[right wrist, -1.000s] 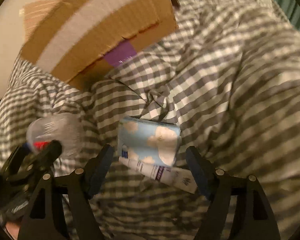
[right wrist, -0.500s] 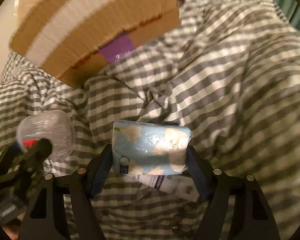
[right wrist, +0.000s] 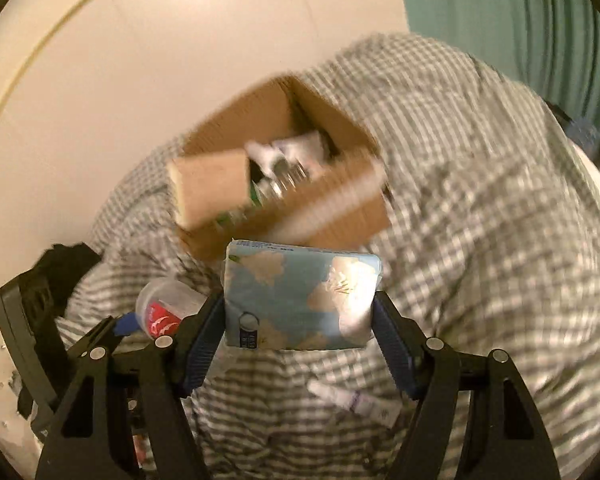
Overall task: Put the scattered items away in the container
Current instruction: 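Carry the jar and tissue pack over the box and drop them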
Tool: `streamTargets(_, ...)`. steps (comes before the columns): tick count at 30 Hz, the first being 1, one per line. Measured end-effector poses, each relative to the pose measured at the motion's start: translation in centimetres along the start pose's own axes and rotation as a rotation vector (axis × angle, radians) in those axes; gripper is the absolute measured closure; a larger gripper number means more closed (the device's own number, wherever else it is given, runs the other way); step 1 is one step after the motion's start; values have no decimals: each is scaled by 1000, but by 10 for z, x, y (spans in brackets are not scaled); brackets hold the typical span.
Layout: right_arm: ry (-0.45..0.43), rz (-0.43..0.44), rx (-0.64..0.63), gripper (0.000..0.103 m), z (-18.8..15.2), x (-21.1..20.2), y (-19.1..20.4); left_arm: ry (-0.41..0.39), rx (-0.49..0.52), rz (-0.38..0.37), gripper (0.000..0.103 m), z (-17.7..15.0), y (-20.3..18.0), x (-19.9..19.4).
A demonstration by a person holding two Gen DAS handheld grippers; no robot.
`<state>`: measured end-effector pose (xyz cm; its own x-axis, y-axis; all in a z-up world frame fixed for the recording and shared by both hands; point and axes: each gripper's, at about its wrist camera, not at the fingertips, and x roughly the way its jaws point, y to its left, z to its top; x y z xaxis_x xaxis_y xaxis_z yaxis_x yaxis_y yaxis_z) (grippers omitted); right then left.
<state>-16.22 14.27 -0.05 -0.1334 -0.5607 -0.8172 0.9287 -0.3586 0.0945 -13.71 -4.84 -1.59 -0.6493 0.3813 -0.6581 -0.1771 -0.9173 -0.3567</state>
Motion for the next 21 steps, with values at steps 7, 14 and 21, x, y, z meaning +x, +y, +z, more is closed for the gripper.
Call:
streamTargets(7, -49, 6, -111, 31, 57, 13, 21, -21, 46, 6, 7, 59, 13, 26)
streamTargets(14, 23, 12, -166, 31, 94, 81, 28, 12, 52, 90, 13, 99, 60, 92)
streamTargets(21, 12, 76, -117, 25, 126, 124, 14, -38, 26, 80, 13, 130, 92, 126)
